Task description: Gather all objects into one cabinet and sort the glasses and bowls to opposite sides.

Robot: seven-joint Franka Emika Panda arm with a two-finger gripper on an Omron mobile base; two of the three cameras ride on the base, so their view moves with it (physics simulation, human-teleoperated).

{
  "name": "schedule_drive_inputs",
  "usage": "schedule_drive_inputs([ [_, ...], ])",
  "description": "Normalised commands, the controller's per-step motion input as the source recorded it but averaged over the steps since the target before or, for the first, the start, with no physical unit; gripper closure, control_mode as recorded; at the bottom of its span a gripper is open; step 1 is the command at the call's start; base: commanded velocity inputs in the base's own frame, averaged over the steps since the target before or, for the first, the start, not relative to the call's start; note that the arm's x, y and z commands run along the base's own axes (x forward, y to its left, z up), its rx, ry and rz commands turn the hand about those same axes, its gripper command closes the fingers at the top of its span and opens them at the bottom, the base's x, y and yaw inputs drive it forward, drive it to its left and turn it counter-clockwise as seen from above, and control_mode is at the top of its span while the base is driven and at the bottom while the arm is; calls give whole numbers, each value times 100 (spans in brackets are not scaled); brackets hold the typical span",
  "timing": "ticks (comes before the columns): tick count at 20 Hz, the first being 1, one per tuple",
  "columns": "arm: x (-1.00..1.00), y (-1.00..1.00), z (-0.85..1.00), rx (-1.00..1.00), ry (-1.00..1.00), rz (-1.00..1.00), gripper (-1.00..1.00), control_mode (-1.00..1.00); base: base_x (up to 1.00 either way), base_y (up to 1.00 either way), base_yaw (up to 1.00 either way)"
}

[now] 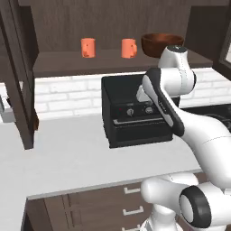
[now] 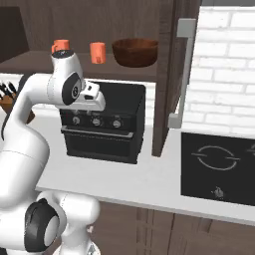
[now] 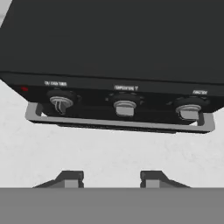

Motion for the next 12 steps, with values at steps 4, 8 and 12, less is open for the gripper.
schedule_drive_inputs([
  [4,0,0,0,0,0,0,-100,100,-30,0,0],
  [8,0,0,0,0,0,0,-100,100,-99,-10,-4],
  [12,0,0,0,0,0,0,-100,100,-96,-11,-19],
])
